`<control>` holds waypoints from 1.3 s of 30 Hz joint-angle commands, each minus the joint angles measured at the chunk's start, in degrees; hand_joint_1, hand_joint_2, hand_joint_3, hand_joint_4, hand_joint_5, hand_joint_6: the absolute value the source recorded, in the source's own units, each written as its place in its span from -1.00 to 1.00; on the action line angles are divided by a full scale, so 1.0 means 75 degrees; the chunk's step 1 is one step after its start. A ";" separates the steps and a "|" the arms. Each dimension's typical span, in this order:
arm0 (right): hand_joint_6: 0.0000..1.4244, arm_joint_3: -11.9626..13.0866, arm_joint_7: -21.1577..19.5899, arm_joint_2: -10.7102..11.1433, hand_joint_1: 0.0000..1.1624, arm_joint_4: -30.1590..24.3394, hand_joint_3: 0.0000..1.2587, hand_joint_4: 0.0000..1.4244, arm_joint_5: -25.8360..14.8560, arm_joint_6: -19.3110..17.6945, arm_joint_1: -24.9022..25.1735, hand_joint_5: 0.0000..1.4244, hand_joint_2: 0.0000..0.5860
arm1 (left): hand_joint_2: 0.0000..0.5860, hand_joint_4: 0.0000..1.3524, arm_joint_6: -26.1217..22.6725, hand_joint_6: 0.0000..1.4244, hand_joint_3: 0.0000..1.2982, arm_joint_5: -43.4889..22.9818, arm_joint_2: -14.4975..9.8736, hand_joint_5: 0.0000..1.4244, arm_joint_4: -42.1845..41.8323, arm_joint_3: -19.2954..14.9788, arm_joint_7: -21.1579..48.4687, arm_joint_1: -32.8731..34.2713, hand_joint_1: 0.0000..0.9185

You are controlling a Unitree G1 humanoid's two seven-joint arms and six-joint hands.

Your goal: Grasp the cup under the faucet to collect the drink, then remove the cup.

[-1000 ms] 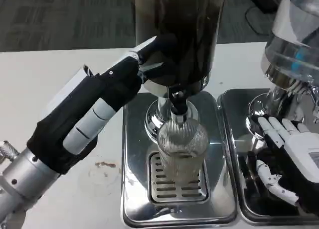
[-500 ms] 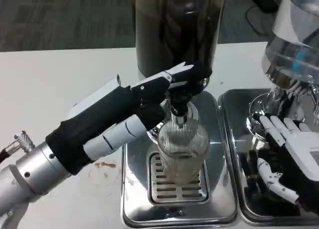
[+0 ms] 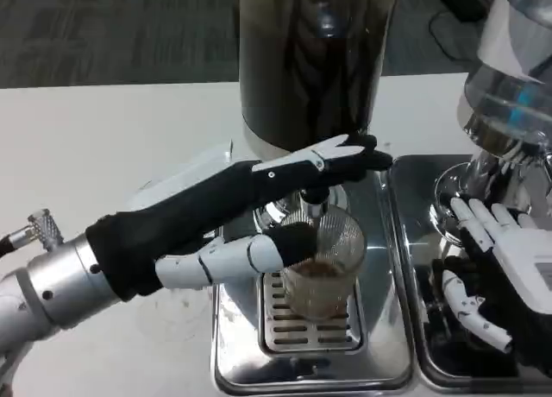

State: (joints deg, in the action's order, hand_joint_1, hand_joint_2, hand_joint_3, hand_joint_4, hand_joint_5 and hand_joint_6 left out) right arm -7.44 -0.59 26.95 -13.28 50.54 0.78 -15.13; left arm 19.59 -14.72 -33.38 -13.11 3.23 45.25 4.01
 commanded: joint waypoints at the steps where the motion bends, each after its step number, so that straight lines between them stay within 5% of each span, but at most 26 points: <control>1: -1.00 -0.0032 -0.0107 -0.0120 -0.96 0.0048 -1.00 -1.00 -0.0021 0.0115 0.0019 -1.00 0.89 | -0.26 -1.00 0.0575 -0.99 -0.77 0.0472 -0.0294 -0.85 0.0136 0.0108 0.0375 -0.0005 -1.00; 5: -1.00 0.0250 -0.0007 -0.0499 -0.94 -0.0115 -1.00 -1.00 -0.0876 0.0184 -0.0122 -1.00 0.84 | -0.24 -1.00 0.0796 -0.99 -0.77 0.0517 -0.0432 -0.85 0.0230 0.0045 0.0343 -0.0076 -1.00; 13: -1.00 0.0337 0.0034 -0.0513 -0.68 -0.0320 -0.99 -1.00 -0.1321 0.0030 -0.0226 -1.00 0.62 | -0.21 -1.00 0.0826 -0.99 -0.77 0.0456 -0.0450 -0.85 0.0157 -0.0020 0.0211 -0.0264 -1.00; 22: -0.79 0.0919 0.0580 -0.0921 -0.34 -0.0248 -0.99 -1.00 -0.3773 -0.0301 -0.0246 -1.00 0.26 | -0.19 -1.00 0.0616 -0.99 -0.77 0.0294 -0.0497 -0.85 0.0004 -0.0047 0.0209 -0.0350 -1.00; 33: -0.75 0.0708 0.1000 -0.0930 -0.24 -0.0381 -1.00 -1.00 -0.3804 0.0232 0.0053 -1.00 -0.12 | -0.18 -1.00 0.0553 -0.99 -0.77 0.0192 -0.0625 -0.85 -0.0026 -0.0111 0.0270 -0.0290 -1.00; 39: -0.96 0.0523 0.1433 -0.0916 -0.14 -0.0411 -1.00 -1.00 -0.3853 0.0622 0.0527 -1.00 -0.33 | -0.17 -1.00 0.0491 -0.99 -0.77 0.0165 -0.0656 -0.85 -0.0084 -0.0141 0.0228 -0.0332 -1.00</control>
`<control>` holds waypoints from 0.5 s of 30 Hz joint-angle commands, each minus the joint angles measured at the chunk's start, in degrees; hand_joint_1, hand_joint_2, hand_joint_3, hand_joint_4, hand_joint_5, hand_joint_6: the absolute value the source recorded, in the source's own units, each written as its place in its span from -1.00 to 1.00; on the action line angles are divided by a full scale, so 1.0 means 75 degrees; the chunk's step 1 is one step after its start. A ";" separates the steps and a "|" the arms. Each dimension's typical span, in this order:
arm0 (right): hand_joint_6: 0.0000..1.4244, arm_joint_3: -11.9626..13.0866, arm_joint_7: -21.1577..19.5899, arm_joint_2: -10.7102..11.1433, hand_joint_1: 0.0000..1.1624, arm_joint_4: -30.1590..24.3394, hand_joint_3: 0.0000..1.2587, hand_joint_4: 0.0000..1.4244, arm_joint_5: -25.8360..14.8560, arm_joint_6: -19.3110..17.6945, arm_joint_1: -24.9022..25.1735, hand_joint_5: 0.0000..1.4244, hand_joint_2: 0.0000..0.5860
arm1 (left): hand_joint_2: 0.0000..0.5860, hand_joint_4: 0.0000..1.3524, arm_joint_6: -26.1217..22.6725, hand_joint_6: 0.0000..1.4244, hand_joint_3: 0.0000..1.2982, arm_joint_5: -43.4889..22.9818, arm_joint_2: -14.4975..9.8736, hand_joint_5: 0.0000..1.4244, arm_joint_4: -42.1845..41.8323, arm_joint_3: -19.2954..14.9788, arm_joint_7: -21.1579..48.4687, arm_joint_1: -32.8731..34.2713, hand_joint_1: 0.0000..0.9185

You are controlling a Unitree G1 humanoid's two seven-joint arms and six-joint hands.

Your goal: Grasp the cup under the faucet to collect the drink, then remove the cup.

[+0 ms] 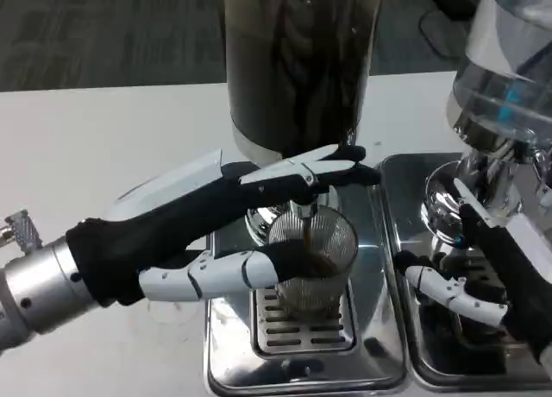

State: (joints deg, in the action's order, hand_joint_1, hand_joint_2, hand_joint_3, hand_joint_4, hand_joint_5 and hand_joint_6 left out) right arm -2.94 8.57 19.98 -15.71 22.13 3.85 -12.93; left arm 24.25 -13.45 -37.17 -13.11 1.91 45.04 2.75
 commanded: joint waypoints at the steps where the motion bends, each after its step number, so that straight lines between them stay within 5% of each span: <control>1: -0.98 -0.0069 0.0274 -0.0018 -0.14 -0.0065 -1.00 -1.00 -0.0143 0.0255 0.0295 -1.00 -0.33 | -0.17 -1.00 -0.0141 -0.99 -0.77 -0.0008 -0.0154 -0.85 -0.0093 0.0032 0.0258 -0.0166 -1.00; 5: -1.00 -0.0118 0.0435 -0.0034 -0.13 0.0023 -1.00 -1.00 -0.0301 0.0299 0.0447 -1.00 -0.35 | -0.17 -1.00 -0.0177 -0.99 -0.77 -0.0017 -0.0151 -0.85 -0.0123 0.0032 0.0266 -0.0155 -1.00; 10: -1.00 0.0033 0.0650 -0.0232 -0.12 0.0319 -1.00 -1.00 -0.1207 -0.0060 0.0467 -1.00 -0.36 | -0.18 -1.00 -0.0190 -0.99 -0.77 -0.0019 -0.0157 -0.85 -0.0122 0.0027 0.0280 -0.0138 -1.00; 15: -1.00 -0.0076 0.0976 -0.0030 -0.11 0.0382 -1.00 -1.00 -0.1355 -0.0215 0.0588 -1.00 -0.41 | -0.19 -1.00 -0.0167 -0.99 -0.77 -0.0031 -0.0169 -0.85 -0.0056 0.0007 0.0312 -0.0094 -1.00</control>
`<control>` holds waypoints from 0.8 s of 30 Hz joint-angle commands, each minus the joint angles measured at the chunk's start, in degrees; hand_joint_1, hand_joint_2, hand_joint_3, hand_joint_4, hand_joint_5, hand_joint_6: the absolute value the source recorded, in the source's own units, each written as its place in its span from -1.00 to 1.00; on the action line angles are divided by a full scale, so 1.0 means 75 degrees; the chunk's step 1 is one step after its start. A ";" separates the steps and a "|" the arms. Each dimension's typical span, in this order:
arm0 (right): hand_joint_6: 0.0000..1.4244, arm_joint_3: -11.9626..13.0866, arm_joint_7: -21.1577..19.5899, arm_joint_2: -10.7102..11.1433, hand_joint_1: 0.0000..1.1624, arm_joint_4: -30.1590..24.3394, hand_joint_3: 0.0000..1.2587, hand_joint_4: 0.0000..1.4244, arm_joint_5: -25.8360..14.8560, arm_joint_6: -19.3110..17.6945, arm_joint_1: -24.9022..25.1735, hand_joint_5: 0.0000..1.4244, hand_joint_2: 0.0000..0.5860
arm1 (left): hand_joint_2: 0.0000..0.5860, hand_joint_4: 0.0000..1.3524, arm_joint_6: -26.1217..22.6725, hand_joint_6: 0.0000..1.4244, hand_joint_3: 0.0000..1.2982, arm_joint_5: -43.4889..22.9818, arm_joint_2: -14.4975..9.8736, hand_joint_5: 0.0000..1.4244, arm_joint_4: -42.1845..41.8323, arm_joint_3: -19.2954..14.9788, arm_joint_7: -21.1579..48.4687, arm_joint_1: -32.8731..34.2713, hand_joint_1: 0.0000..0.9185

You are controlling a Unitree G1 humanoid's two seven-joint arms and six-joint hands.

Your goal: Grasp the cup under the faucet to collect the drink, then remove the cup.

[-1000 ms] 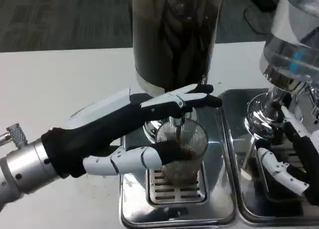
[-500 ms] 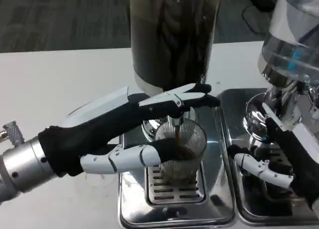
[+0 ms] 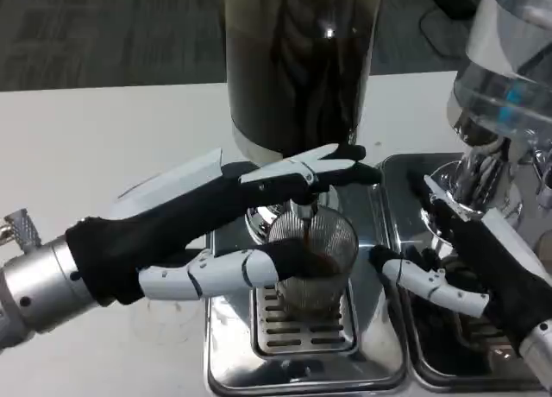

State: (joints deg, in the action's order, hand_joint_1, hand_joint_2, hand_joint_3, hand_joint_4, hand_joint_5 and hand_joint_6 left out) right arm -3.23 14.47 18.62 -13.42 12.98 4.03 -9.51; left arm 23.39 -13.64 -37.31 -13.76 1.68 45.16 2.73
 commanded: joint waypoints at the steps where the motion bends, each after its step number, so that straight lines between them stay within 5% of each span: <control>1: -1.00 -0.0052 0.0284 0.0192 -0.10 0.0070 -1.00 -1.00 -0.0168 -0.0244 0.0161 -1.00 -0.41 | -0.19 -1.00 -0.0047 -0.99 -0.77 -0.0012 -0.0151 -0.85 0.0045 0.0035 0.0308 -0.0088 -1.00; 14: -1.00 -0.0118 0.0633 0.0434 0.05 -0.0128 -1.00 -1.00 -0.0376 -0.0420 0.0059 -1.00 -0.52 | -0.17 -1.00 -0.0062 -0.99 -0.77 -0.0017 -0.0174 -0.84 0.0052 -0.0127 0.0304 -0.0148 -1.00; 24: -1.00 -0.0254 -0.0008 0.0133 0.12 -0.0254 -1.00 -1.00 0.0023 -0.0634 -0.0259 -1.00 -0.54 | -0.19 -1.00 -0.0194 -0.99 -0.77 0.0060 -0.0119 -0.84 -0.0139 -0.0384 0.0047 -0.0416 -1.00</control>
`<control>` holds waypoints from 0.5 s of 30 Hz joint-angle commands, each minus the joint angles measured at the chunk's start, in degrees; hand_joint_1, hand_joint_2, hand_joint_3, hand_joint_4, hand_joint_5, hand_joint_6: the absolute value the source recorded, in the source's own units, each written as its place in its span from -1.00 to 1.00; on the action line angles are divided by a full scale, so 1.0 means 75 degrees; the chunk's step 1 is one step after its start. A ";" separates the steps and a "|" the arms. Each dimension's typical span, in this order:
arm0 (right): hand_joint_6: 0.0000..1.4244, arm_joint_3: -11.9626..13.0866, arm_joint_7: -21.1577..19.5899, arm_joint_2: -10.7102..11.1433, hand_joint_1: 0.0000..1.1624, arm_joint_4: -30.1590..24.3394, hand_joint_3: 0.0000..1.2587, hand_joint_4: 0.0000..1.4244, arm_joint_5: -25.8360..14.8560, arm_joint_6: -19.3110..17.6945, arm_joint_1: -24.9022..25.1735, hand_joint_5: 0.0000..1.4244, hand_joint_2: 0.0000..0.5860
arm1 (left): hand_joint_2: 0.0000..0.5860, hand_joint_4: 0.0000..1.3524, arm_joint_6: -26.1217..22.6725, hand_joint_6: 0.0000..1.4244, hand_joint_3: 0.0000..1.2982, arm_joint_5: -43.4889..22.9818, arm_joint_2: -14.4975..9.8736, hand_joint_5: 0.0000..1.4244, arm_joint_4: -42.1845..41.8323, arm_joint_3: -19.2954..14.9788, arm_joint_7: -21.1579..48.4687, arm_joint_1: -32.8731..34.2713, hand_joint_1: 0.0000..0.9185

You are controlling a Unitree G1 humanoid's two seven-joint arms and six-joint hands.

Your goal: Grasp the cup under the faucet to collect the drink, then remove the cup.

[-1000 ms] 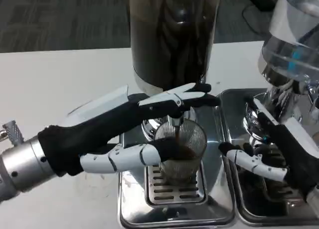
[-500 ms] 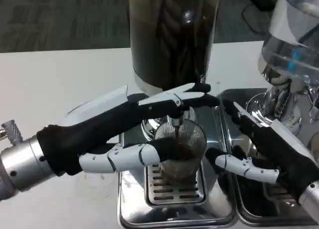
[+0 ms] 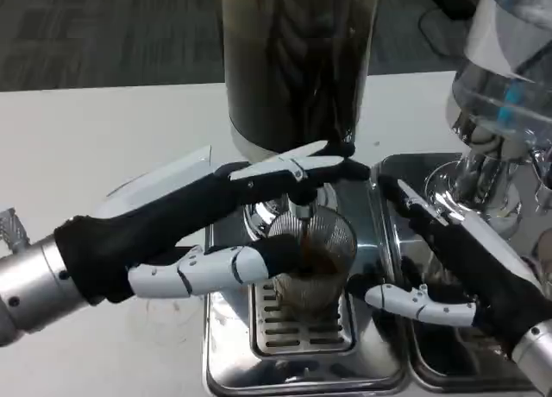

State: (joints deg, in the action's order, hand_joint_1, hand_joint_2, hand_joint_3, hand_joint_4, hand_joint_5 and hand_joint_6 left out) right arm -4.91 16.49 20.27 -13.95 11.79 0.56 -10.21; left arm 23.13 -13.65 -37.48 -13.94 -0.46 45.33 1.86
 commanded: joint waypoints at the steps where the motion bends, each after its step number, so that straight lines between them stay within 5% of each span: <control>1: -1.00 -0.0037 -0.0336 -0.0109 0.13 -0.0205 -1.00 -1.00 0.0213 -0.0165 -0.0190 -1.00 -0.54 | -0.19 -1.00 -0.0163 -0.99 -0.77 0.0069 -0.0084 -0.84 -0.0145 -0.0139 -0.0011 -0.0336 -1.00; 8: -1.00 -0.0147 -0.0577 -0.0346 0.13 -0.0304 -1.00 -1.00 0.0322 -0.0138 -0.0370 -1.00 -0.53 | -0.23 -1.00 0.0047 -0.99 -0.73 0.0129 0.0284 -0.81 -0.0176 -0.0927 -0.0806 -0.0754 -1.00; 15: -1.00 -0.0250 -0.0728 -0.0524 0.13 -0.0443 -1.00 -1.00 0.0393 -0.0114 -0.0478 -1.00 -0.52 | -0.26 -1.00 0.0190 -1.00 -0.82 0.0387 0.0984 -0.92 -0.0066 -0.2093 -0.2034 -0.1493 -1.00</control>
State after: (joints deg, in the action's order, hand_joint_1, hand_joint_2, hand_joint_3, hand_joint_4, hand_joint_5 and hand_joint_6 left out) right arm -6.37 11.88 16.91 -16.48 14.52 0.50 -13.19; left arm 23.73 -12.02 -31.72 -14.73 -13.78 32.95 -7.36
